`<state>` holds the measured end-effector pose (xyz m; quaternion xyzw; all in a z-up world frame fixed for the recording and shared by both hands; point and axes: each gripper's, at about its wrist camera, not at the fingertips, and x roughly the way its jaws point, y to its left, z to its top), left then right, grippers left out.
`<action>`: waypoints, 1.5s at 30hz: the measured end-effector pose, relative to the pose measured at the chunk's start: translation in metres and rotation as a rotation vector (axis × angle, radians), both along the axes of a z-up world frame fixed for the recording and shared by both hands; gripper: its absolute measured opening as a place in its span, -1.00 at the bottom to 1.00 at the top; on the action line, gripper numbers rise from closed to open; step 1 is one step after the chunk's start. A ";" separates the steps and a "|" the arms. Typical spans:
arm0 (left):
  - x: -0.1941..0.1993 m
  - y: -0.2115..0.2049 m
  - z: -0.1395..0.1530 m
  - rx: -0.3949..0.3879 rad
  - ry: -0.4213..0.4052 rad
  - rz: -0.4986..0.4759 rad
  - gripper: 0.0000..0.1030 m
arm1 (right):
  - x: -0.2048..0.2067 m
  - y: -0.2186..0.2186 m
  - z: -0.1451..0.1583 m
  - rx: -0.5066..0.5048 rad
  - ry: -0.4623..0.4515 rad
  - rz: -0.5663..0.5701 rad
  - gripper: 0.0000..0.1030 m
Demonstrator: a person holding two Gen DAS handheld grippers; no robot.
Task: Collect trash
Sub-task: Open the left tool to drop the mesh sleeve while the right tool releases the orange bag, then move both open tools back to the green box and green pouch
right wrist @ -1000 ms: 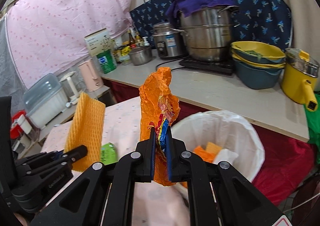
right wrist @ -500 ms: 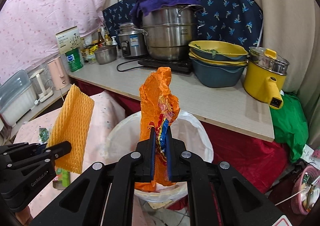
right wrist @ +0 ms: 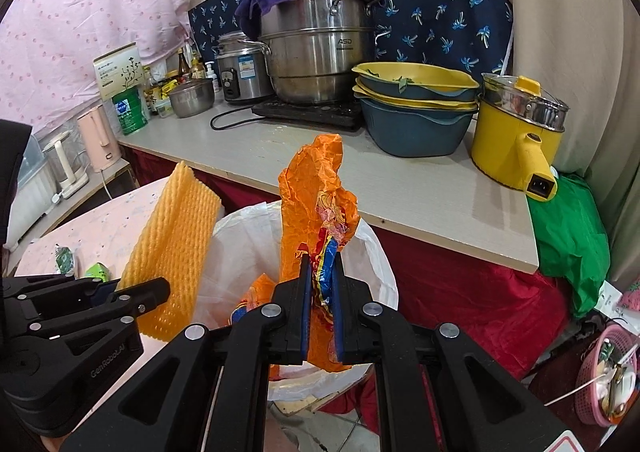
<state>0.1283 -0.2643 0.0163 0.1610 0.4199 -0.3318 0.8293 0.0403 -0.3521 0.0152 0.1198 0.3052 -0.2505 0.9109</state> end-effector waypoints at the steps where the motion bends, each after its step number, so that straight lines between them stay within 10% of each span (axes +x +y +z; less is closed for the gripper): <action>1: 0.001 -0.003 -0.001 0.003 0.002 -0.006 -0.79 | 0.001 -0.002 -0.002 0.003 0.002 -0.001 -0.83; 8: 0.008 -0.020 -0.014 0.014 0.020 -0.029 -0.72 | 0.006 -0.012 -0.012 0.027 0.013 -0.014 -0.83; 12: 0.016 -0.021 -0.018 0.009 0.004 -0.008 -0.20 | 0.011 -0.018 -0.015 0.038 0.017 -0.018 -0.83; 25: 0.043 0.011 -0.026 0.022 -0.012 0.109 0.05 | 0.037 -0.017 -0.029 0.007 0.073 0.006 -0.81; 45: 0.080 0.112 -0.016 -0.029 -0.006 0.318 0.45 | 0.073 0.038 -0.015 -0.010 0.049 0.108 -0.20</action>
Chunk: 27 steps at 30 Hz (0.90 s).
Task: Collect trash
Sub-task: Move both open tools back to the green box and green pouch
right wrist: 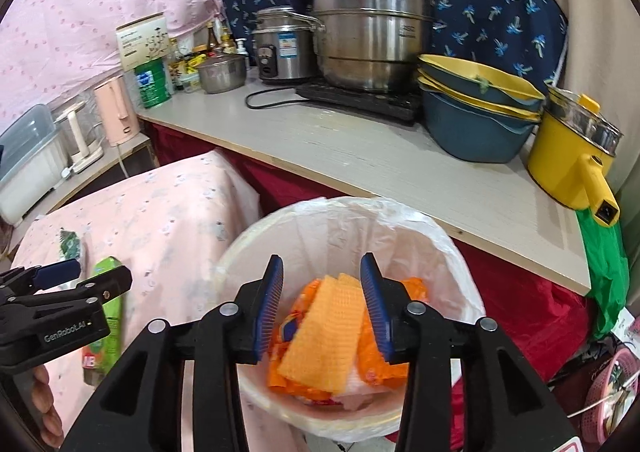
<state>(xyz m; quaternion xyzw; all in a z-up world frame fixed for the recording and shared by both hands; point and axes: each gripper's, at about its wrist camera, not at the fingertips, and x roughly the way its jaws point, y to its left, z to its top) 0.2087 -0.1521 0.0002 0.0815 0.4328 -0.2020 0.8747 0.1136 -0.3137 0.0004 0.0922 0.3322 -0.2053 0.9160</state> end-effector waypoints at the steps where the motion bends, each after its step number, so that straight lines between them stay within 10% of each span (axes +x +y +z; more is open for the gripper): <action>1: 0.002 0.007 0.000 -0.002 0.002 0.013 0.45 | 0.002 0.008 0.002 -0.002 -0.001 0.017 -0.16; 27: 0.027 0.194 -0.013 -0.019 0.043 0.342 0.64 | 0.058 0.191 -0.046 0.129 0.177 0.321 0.34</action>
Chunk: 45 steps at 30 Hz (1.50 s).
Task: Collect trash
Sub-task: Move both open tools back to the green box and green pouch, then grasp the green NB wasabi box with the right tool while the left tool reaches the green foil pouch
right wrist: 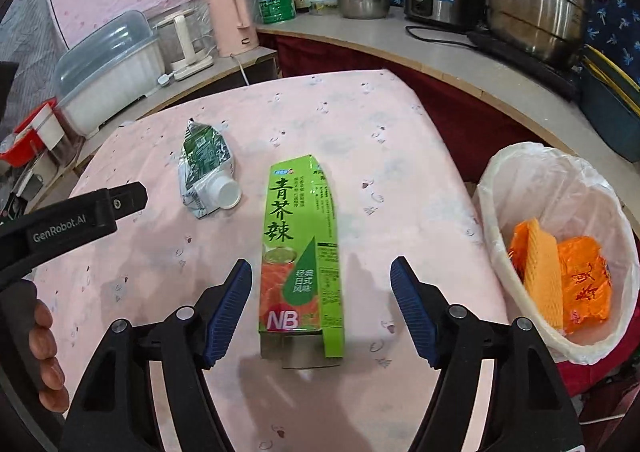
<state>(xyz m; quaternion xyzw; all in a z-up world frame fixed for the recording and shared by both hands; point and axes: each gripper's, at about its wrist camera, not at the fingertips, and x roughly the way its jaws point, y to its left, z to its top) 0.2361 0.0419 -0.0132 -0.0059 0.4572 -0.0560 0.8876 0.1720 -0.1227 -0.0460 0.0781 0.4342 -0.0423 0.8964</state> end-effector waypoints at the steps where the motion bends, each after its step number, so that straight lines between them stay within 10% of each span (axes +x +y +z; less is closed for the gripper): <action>1: 0.000 0.002 -0.001 -0.001 0.001 0.004 0.64 | 0.002 0.003 -0.003 0.004 0.008 0.004 0.36; 17: 0.016 0.007 -0.021 -0.002 0.043 0.003 0.71 | 0.032 0.009 -0.042 0.019 0.123 -0.010 0.34; 20: 0.022 0.002 -0.024 -0.009 0.050 -0.001 0.74 | 0.034 0.008 -0.042 0.005 0.118 -0.011 0.05; 45: 0.104 -0.060 -0.077 0.048 0.159 0.026 0.77 | 0.058 -0.034 -0.027 0.058 0.031 -0.069 0.03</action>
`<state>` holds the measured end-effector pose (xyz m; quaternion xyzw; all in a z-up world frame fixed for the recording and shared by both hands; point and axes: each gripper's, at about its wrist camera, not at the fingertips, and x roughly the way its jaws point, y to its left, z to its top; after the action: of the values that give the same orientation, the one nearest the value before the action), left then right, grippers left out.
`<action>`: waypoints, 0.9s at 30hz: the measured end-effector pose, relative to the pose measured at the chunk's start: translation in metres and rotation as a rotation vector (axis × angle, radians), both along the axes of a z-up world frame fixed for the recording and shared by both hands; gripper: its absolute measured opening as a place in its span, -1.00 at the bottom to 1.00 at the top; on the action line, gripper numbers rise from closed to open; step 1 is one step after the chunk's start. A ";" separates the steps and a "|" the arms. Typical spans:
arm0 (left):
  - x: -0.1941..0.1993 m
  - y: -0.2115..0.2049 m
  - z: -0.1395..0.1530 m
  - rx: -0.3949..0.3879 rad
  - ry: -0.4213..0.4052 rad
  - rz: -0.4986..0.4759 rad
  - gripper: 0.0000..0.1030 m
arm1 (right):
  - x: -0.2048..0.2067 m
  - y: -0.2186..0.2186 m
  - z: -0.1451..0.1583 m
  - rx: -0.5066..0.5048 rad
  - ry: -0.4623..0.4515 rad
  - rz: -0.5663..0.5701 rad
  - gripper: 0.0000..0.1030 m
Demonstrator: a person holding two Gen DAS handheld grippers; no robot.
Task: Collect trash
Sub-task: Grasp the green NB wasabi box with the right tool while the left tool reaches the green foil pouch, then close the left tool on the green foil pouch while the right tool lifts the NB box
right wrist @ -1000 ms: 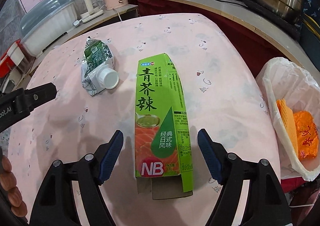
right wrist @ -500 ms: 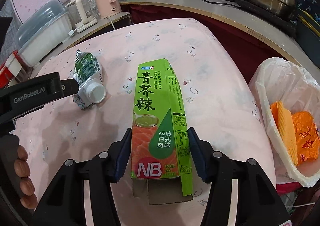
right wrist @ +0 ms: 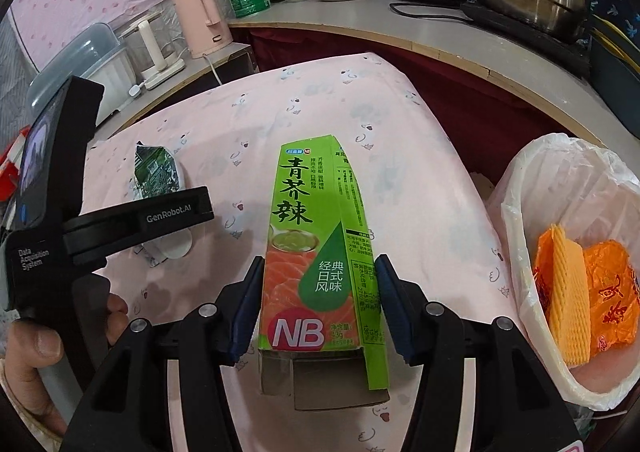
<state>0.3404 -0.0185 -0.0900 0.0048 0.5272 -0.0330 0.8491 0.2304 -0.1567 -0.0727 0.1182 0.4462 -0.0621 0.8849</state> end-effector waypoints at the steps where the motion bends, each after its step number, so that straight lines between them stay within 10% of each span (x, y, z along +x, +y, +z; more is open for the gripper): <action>1: 0.000 -0.001 0.000 0.013 -0.012 -0.002 0.77 | 0.001 0.000 -0.001 0.002 0.000 0.001 0.03; 6: -0.001 -0.004 0.005 0.026 -0.038 -0.028 0.42 | 0.002 0.001 -0.003 0.008 0.000 0.003 0.03; 27: -0.073 -0.029 0.058 -0.021 -0.099 -0.129 0.36 | -0.046 -0.012 0.047 0.004 -0.103 -0.028 0.00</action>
<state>0.2673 -0.0470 -0.0324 0.0314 0.4830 -0.0929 0.8701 0.1841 -0.1685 -0.0261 0.1293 0.3985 -0.0673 0.9055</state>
